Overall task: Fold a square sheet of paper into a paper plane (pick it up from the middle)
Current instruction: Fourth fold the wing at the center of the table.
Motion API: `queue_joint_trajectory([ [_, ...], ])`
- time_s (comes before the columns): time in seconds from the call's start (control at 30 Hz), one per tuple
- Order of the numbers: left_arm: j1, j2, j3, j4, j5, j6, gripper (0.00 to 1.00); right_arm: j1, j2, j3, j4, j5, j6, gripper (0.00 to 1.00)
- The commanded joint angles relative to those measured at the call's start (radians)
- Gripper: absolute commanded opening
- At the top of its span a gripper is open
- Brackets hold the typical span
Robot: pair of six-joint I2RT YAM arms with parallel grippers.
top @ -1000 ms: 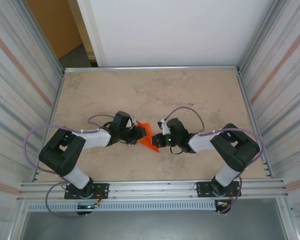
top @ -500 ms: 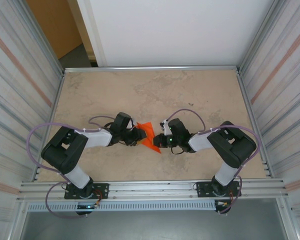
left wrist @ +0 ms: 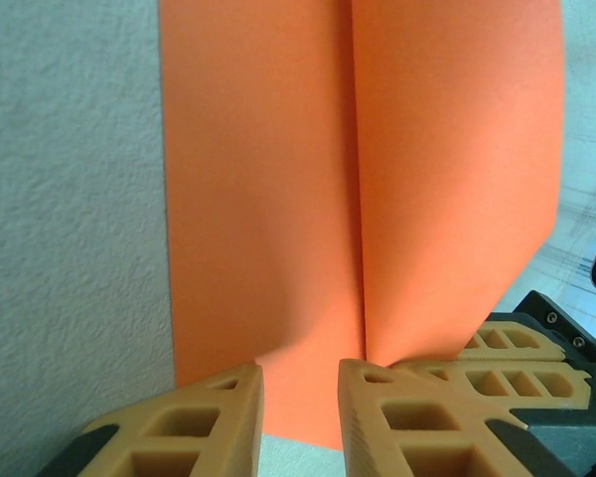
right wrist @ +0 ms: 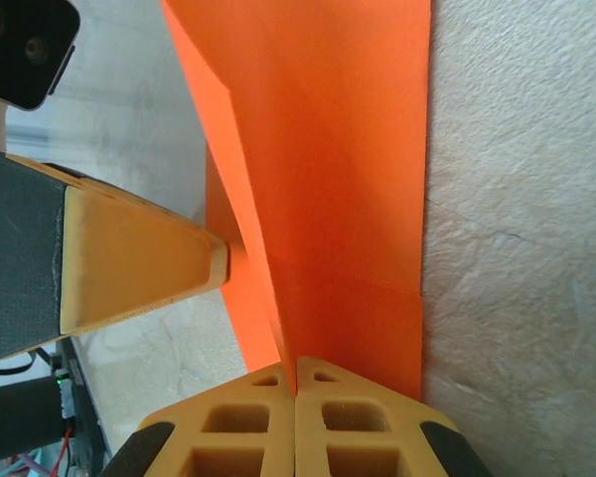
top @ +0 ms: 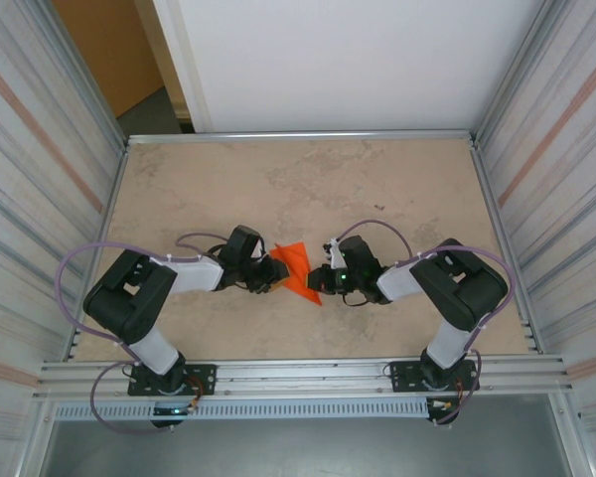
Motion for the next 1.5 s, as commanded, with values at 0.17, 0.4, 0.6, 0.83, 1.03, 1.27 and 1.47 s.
queue_joint_trajectory([
  [0.17, -0.005, 0.022, -0.020, -0.064, -0.034, -0.026, 0.26, -0.019, 0.010, -0.024, 0.029, -0.019, 0.054, 0.06],
  [0.4, -0.006, 0.017, -0.021, -0.062, -0.034, -0.029, 0.26, -0.022, 0.037, -0.022, 0.036, -0.032, 0.091, 0.05],
  [0.6, -0.005, 0.012, -0.018, -0.060, -0.031, -0.028, 0.25, -0.027, 0.067, -0.017, 0.046, -0.050, 0.126, 0.05],
  [0.83, -0.005, -0.003, -0.005, -0.037, -0.015, -0.008, 0.26, -0.037, 0.084, -0.022, 0.048, -0.067, 0.148, 0.05],
  [1.03, -0.005, -0.038, 0.059, -0.044, 0.009, 0.059, 0.30, -0.042, 0.083, -0.022, 0.038, -0.077, 0.136, 0.05],
  [1.27, -0.008, -0.036, 0.115, -0.101, -0.029, 0.110, 0.33, -0.043, 0.079, -0.022, 0.030, -0.086, 0.123, 0.06],
  [1.47, -0.034, 0.028, 0.182, -0.195, -0.094, 0.144, 0.38, -0.045, 0.084, -0.021, 0.029, -0.090, 0.123, 0.06],
])
